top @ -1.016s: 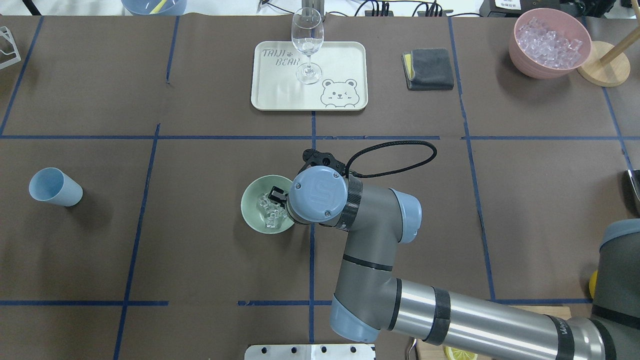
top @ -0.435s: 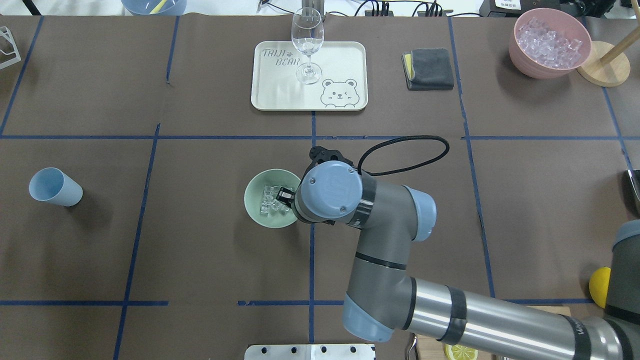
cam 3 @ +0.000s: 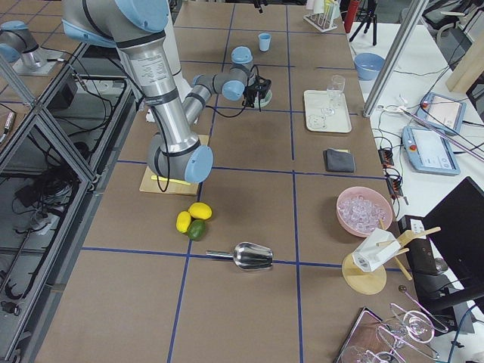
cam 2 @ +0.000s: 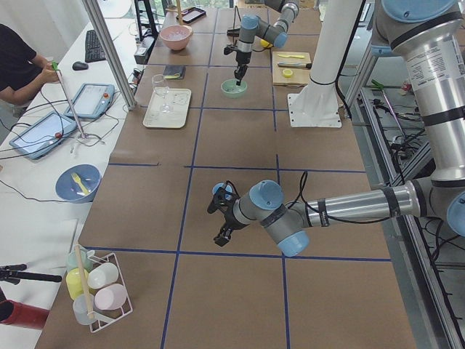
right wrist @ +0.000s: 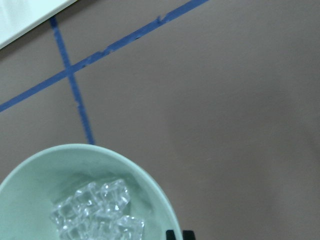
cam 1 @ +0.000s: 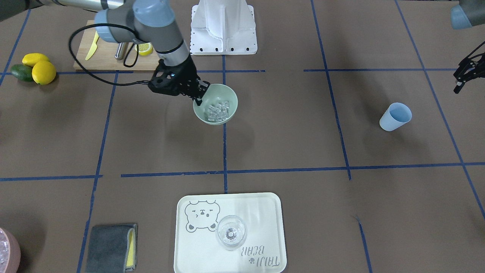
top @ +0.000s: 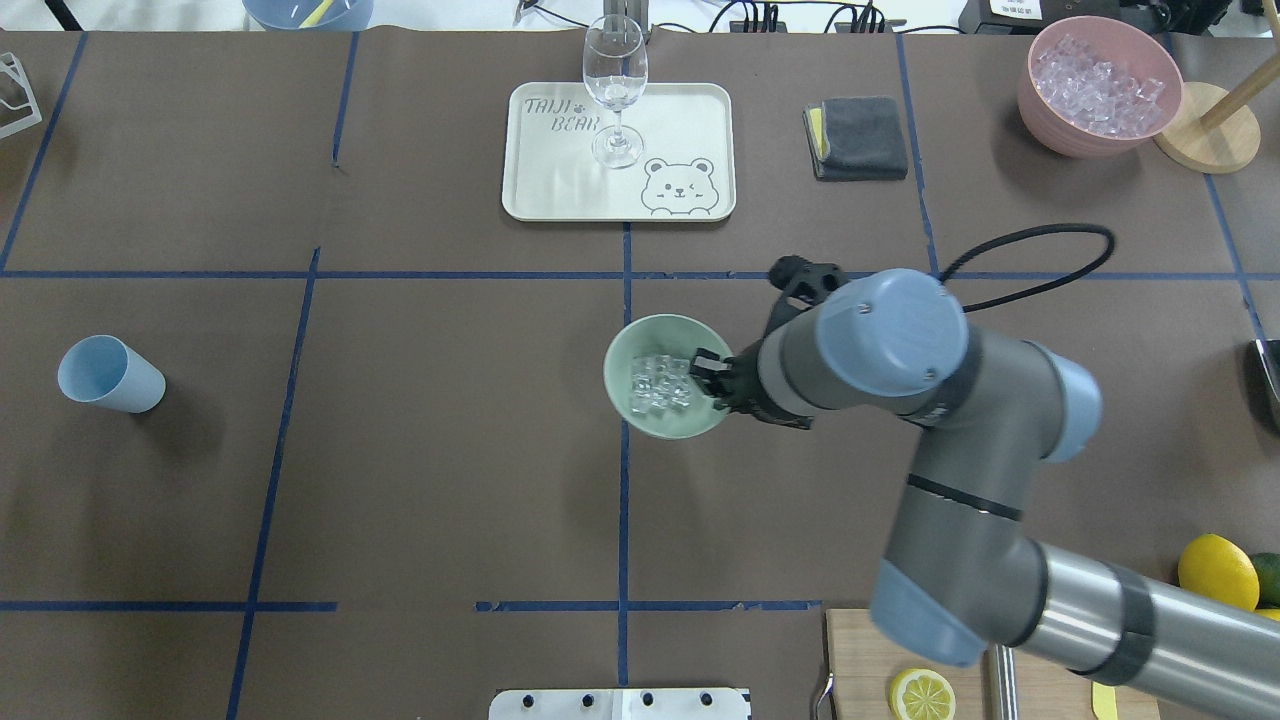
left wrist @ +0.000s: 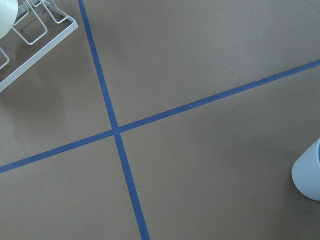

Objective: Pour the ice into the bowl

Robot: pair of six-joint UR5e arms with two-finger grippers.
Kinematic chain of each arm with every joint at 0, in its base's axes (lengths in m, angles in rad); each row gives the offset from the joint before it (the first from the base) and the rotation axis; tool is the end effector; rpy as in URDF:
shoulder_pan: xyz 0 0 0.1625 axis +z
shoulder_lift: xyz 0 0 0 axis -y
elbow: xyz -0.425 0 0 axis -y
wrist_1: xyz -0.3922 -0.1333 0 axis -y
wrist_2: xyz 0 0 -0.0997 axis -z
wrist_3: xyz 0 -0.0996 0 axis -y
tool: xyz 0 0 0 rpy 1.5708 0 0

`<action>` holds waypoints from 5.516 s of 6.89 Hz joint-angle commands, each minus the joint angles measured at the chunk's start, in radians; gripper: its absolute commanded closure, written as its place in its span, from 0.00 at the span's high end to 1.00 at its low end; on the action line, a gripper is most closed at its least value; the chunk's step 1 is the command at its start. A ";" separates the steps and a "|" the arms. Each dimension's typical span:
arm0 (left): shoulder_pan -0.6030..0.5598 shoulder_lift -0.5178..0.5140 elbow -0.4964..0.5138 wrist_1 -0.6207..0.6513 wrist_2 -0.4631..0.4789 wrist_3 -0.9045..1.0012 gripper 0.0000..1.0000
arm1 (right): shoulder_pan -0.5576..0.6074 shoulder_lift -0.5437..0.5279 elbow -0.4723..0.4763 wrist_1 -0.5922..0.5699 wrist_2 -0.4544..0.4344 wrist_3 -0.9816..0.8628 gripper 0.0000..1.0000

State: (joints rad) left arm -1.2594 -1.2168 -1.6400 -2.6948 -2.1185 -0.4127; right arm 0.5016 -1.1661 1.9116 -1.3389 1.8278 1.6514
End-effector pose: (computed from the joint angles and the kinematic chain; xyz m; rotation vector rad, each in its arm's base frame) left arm 0.0325 -0.3666 0.6540 0.5814 0.7699 0.1364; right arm -0.4664 -0.3789 0.2583 -0.0281 -1.0067 0.4071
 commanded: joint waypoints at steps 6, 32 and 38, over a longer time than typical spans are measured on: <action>-0.002 -0.004 -0.004 0.001 0.000 0.000 1.00 | 0.360 -0.618 -0.107 0.524 0.306 -0.573 0.00; -0.331 -0.221 -0.063 1.000 -0.267 0.526 1.00 | 0.985 -0.529 -0.151 -0.152 0.534 -1.608 1.00; -0.322 -0.236 -0.142 1.200 -0.261 0.531 1.00 | 0.979 -0.520 -0.157 -0.157 0.556 -1.593 1.00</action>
State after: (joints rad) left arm -1.5846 -1.4558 -1.7642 -1.5402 -2.3804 0.1180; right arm 1.4814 -1.6864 1.7538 -1.4938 2.3724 0.0494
